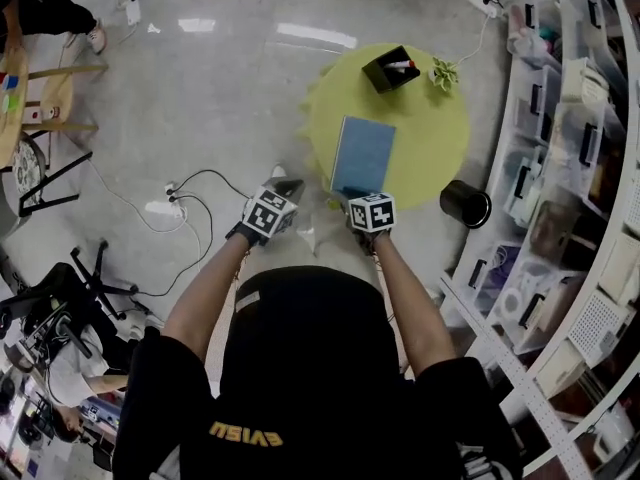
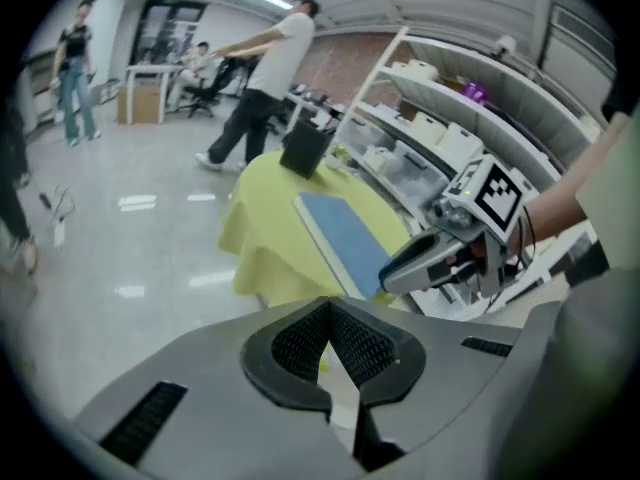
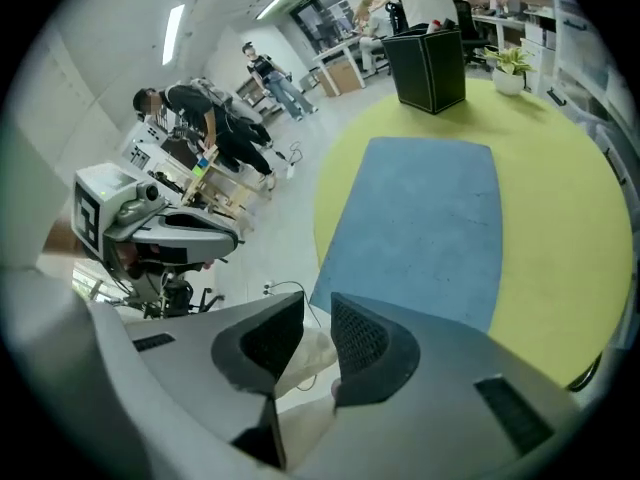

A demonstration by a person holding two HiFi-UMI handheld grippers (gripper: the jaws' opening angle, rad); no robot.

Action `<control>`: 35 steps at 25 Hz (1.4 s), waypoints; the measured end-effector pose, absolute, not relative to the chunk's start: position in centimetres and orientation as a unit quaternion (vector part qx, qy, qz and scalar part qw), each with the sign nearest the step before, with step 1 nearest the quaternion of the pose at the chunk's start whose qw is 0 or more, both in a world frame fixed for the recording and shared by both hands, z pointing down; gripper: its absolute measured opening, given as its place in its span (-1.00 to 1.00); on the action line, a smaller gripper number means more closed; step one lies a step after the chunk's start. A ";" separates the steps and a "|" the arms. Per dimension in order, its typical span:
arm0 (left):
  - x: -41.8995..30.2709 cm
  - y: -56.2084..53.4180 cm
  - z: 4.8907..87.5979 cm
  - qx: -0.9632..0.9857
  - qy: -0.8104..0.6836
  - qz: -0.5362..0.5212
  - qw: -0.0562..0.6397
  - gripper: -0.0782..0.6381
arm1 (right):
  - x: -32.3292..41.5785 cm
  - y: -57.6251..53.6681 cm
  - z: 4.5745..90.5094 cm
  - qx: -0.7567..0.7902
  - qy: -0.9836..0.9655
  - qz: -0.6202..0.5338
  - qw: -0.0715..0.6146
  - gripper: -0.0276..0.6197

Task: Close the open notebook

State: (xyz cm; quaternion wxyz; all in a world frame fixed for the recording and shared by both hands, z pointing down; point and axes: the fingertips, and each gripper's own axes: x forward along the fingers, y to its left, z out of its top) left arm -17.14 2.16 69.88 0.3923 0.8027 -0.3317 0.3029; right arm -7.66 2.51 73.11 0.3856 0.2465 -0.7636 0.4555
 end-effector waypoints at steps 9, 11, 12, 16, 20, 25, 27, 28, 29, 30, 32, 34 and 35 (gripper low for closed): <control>-18.0 -0.2 61.1 0.851 -0.327 0.275 0.306 -0.73 | -0.9 0.8 64.4 0.334 -0.779 0.429 0.313 -0.89; -17.3 -1.1 58.9 0.860 -0.329 0.263 0.288 -0.73 | 0.5 0.0 62.8 0.359 -0.780 0.422 0.291 -0.91; -17.0 -1.4 57.7 0.864 -0.330 0.258 0.281 -0.73 | 1.1 -0.3 61.9 0.368 -0.781 0.418 0.283 -0.91; -15.3 -2.4 52.6 0.880 -0.333 0.233 0.248 -0.73 | 2.6 -1.4 57.6 0.400 -0.791 0.393 0.242 -0.91; -13.6 -4.0 48.5 0.895 -0.330 0.215 0.209 -0.73 | 3.8 -3.0 52.4 0.428 -0.809 0.348 0.205 -0.91; -11.1 -5.3 45.0 0.912 -0.318 0.202 0.163 -0.73 | 6.5 -4.1 45.8 0.460 -0.824 0.292 0.157 -0.91; -10.6 -6.0 43.7 0.917 -0.320 0.196 0.136 -0.73 | 7.7 -4.3 43.7 0.474 -0.825 0.269 0.148 -0.91; -10.6 -6.4 43.0 0.918 -0.326 0.191 0.122 -0.73 | 8.1 -4.4 42.8 0.481 -0.825 0.259 0.143 -0.91; -10.6 -6.7 42.2 0.919 -0.331 0.185 0.108 -0.73 | 8.5 -4.4 41.9 0.487 -0.825 0.251 0.138 -0.91; -10.6 -7.0 41.3 0.920 -0.335 0.178 0.097 -0.73 | 8.9 -4.4 41.1 0.494 -0.824 0.243 0.132 -0.91; -10.3 -7.7 39.3 0.924 -0.342 0.154 0.079 -0.73 | 9.6 -4.4 39.6 0.508 -0.821 0.229 0.121 -0.91; -9.9 -8.8 37.4 0.926 -0.350 0.131 0.047 -0.73 | 10.2 -4.7 38.7 0.519 -0.819 0.218 0.110 -0.91; -9.8 -9.3 36.7 0.926 -0.356 0.124 0.026 -0.73 | 10.4 -4.9 38.5 0.523 -0.818 0.216 0.106 -0.91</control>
